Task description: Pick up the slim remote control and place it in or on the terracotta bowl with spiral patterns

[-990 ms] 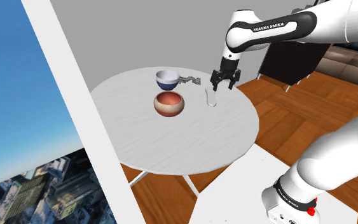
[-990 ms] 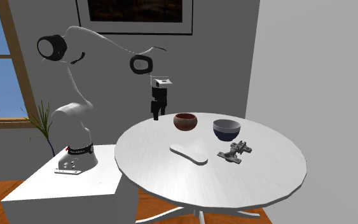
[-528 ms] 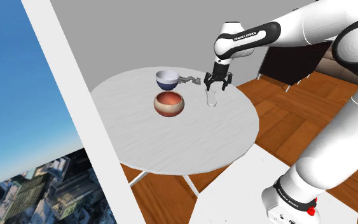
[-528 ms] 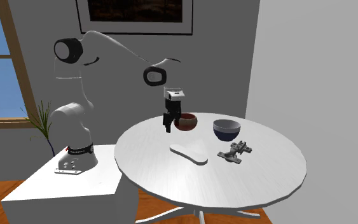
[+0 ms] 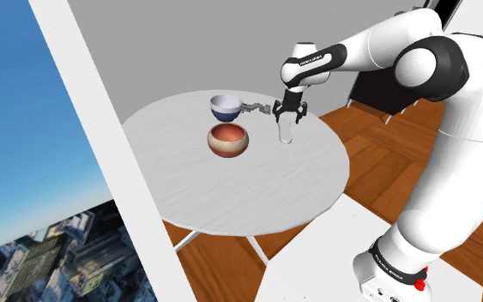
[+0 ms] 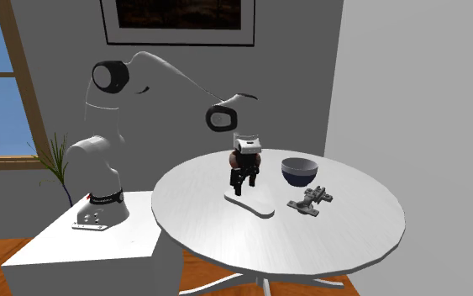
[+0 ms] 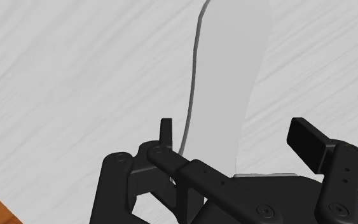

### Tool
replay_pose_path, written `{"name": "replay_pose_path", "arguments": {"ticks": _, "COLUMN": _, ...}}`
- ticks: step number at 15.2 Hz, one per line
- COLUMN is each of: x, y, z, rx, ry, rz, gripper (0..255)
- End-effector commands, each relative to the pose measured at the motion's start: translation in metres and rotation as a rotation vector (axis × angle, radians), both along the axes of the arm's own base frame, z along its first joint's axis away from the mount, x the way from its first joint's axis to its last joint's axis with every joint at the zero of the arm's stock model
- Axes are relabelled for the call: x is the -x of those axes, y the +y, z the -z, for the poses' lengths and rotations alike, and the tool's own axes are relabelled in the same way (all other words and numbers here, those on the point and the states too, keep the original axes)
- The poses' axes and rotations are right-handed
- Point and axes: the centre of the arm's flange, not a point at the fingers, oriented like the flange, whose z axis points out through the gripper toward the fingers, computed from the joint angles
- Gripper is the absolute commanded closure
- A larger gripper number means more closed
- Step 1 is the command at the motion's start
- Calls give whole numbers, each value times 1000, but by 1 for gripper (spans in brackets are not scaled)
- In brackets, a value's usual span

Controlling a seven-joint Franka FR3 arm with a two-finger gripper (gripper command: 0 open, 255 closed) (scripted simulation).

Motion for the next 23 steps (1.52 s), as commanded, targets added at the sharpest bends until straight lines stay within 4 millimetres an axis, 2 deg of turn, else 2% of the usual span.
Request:
{"name": "replay_pose_path", "arguments": {"ticks": 1, "x": -6, "y": -6, "z": 8, "rx": 2, "ry": -2, "rz": 18, "gripper": 0}}
{"name": "replay_pose_path", "arguments": {"ticks": 8, "x": -6, "y": -6, "z": 42, "rx": 2, "ry": -2, "rz": 18, "gripper": 0}}
{"name": "replay_pose_path", "arguments": {"ticks": 15, "x": -6, "y": -6, "z": 42, "rx": 2, "ry": -2, "rz": 18, "gripper": 0}}
{"name": "replay_pose_path", "arguments": {"ticks": 16, "x": -6, "y": -6, "z": 42, "rx": 2, "ry": -2, "rz": 18, "gripper": 255}}
{"name": "replay_pose_path", "arguments": {"ticks": 23, "x": -6, "y": -7, "z": 42, "rx": 2, "ry": -2, "rz": 18, "gripper": 255}}
